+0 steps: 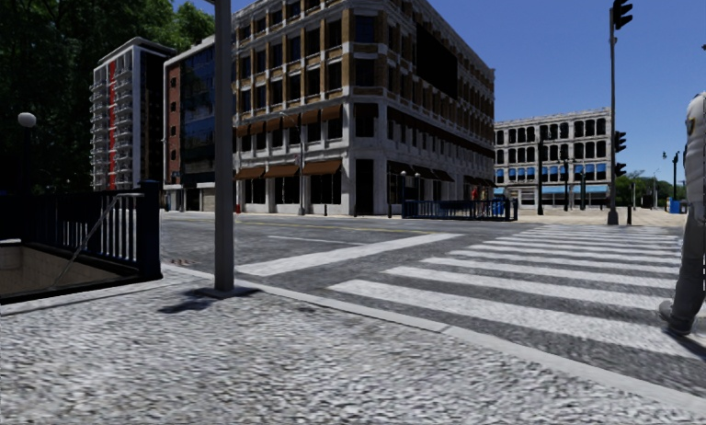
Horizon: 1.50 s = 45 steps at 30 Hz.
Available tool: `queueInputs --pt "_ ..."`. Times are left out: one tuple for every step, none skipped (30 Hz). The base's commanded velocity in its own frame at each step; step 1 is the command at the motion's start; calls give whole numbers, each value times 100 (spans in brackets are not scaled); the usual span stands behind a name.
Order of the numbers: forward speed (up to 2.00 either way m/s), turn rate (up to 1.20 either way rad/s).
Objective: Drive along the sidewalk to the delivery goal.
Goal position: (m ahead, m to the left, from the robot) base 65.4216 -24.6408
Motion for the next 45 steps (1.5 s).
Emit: queueInputs --pt "200 0" --pt "200 0" --pt "200 -7" --pt "200 -57" --pt "200 -57" --pt "200 -68" --pt "200 -74" --pt "200 -74" --pt "200 -76" --pt "200 -77" --pt "200 -77" --pt "200 -77" --pt "200 -77" --pt "200 -77" --pt "200 -77" --pt "200 -77" --pt "200 -77" --pt "200 -77" --pt "200 -77" --pt "200 -77" --pt "200 -66" --pt "200 -13" --pt "200 0" --pt "200 0" --pt "200 0" --pt "200 0" --pt "200 0" --pt "200 0" --pt "200 0" --pt "200 0" --pt "200 0" --pt "200 0" --pt "200 0" --pt "200 0" --pt "200 0" --pt "200 0" --pt "200 0" --pt "200 0" --pt "200 0" --pt "200 0" --pt "200 0" --pt "200 0" --pt "200 0" --pt "200 0" --pt "200 0"
